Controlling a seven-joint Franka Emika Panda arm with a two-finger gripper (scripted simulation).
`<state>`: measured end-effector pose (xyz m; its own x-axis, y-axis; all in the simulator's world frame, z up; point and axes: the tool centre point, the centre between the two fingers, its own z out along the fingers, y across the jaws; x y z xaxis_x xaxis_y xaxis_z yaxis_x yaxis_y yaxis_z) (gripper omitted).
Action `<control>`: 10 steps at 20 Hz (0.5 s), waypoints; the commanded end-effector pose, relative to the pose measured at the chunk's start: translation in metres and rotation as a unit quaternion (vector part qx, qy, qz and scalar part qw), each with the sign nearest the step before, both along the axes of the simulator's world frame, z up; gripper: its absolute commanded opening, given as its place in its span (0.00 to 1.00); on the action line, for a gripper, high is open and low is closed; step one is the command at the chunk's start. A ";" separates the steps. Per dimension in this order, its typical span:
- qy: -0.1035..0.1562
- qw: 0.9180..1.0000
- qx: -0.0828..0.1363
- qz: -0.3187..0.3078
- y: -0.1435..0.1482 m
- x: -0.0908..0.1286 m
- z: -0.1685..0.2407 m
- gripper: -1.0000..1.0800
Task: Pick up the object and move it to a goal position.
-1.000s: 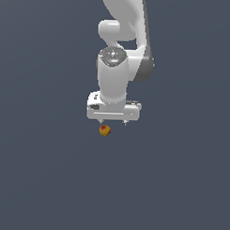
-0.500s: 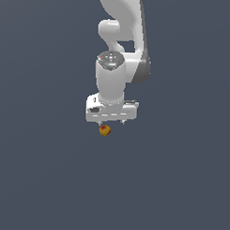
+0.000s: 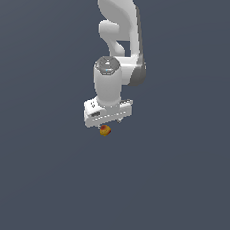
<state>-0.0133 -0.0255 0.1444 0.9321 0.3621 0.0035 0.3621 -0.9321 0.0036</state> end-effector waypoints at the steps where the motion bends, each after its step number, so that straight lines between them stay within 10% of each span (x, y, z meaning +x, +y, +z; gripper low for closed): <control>1: 0.000 0.999 -0.001 0.034 -0.003 -0.003 -0.005 0.96; 10: 0.002 0.988 -0.002 0.151 -0.011 -0.013 -0.024 0.96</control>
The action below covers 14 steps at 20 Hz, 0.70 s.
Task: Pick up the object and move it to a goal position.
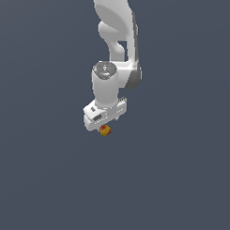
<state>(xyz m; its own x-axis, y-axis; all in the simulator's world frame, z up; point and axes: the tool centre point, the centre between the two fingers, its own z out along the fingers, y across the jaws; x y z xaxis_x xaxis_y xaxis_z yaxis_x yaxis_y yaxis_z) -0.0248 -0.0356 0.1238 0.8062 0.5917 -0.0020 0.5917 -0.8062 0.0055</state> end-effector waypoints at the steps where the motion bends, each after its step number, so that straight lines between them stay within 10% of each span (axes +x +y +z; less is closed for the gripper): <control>1: 0.000 0.999 0.000 0.034 -0.002 -0.003 -0.005 0.96; 14: 0.002 0.980 0.001 0.198 -0.011 -0.019 -0.029 0.96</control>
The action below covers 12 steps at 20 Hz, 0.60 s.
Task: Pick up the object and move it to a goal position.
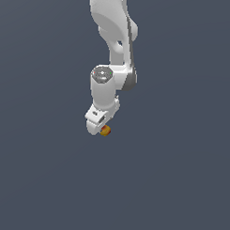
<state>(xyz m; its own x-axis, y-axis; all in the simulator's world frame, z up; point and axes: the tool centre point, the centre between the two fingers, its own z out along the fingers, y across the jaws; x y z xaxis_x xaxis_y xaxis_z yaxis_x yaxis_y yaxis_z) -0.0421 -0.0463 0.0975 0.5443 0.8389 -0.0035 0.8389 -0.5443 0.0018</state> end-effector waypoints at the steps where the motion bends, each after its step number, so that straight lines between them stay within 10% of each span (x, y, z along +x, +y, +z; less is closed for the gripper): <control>1: 0.000 1.000 0.000 0.028 -0.001 -0.003 -0.004 0.96; 12: 0.000 0.996 0.002 0.091 -0.004 -0.009 -0.012 0.96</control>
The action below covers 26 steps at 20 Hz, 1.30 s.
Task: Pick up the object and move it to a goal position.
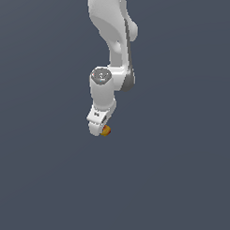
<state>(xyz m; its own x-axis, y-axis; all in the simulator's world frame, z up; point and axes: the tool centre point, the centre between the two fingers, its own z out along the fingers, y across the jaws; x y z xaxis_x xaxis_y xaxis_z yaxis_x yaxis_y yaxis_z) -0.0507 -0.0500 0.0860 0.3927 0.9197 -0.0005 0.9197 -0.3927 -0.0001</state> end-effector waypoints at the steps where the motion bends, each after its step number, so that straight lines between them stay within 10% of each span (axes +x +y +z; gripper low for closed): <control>1: 0.000 1.000 0.000 0.007 0.000 -0.001 -0.001 0.96; 22: 0.000 1.000 0.000 0.009 0.000 -0.001 -0.051 0.96; 23: 0.000 1.000 0.000 0.009 0.000 -0.001 -0.051 0.00; 26: 0.000 1.000 0.000 0.009 0.000 -0.001 -0.051 0.00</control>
<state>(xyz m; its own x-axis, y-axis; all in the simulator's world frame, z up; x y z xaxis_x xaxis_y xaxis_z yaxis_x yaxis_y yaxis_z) -0.0507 -0.0507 0.0365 0.3770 0.9262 0.0004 0.9262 -0.3770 0.0030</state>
